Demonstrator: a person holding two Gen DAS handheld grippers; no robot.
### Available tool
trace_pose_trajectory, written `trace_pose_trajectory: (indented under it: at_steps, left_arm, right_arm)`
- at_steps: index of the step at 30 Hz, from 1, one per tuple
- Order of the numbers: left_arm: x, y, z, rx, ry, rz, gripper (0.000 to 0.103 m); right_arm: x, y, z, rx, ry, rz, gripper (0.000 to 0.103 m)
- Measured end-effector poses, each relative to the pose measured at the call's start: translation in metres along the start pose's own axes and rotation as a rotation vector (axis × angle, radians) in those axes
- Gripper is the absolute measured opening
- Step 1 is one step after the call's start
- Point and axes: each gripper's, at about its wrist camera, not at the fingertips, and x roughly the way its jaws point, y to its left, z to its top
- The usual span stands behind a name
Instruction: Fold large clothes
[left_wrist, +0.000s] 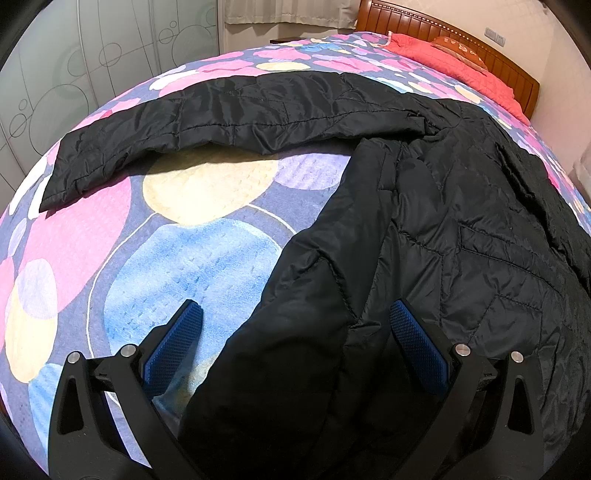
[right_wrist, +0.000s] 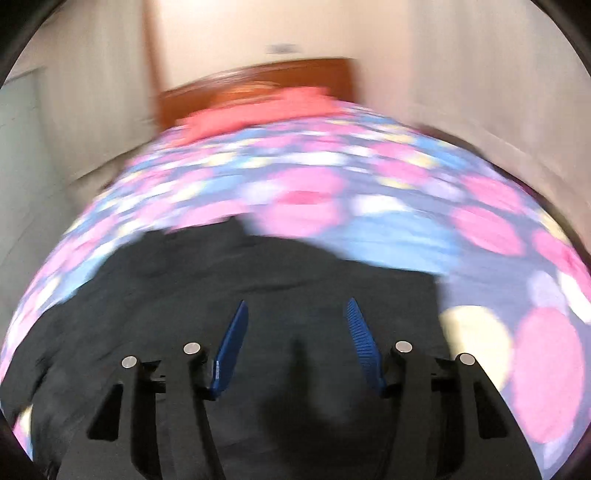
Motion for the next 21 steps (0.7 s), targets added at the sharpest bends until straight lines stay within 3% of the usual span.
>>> trace_pose_trajectory:
  at_steps: [3,5,7,10,13,16,18,21]
  left_arm:
    - [0.000,0.000,0.000,-0.002,0.001,-0.003,0.101]
    - [0.000,0.001,0.000,-0.002,0.001,-0.002,0.101]
    - [0.000,-0.001,-0.001,0.000,0.001,0.000,0.101]
    - [0.001,-0.001,-0.001,0.000,0.000,0.000,0.101]
    - [0.001,-0.001,-0.001,0.002,0.000,0.002,0.101]
    - [0.001,-0.001,-0.001,0.003,0.001,0.002,0.101]
    - [0.001,-0.001,0.000,0.003,0.002,0.002,0.101]
    - [0.001,-0.001,-0.001,0.001,-0.001,0.000,0.101]
  right_arm:
    - [0.041,-0.040,-0.003,0.033,0.073,-0.139,0.055]
    - [0.074,-0.047,-0.018,0.026,0.169,-0.139,0.056]
    - [0.076,-0.045,-0.019,0.019,0.145,-0.143,0.056]
    - [0.061,-0.025,-0.013,-0.006,0.121,-0.181,0.055]
    - [0.041,0.006,-0.019,-0.053,0.069,-0.102,0.056]
    - [0.055,0.038,-0.037,-0.109,0.129,-0.028,0.056]
    - [0.074,0.054,-0.049,-0.184,0.160,-0.093,0.058]
    - [0.057,0.064,-0.042,-0.163,0.140,-0.108,0.058]
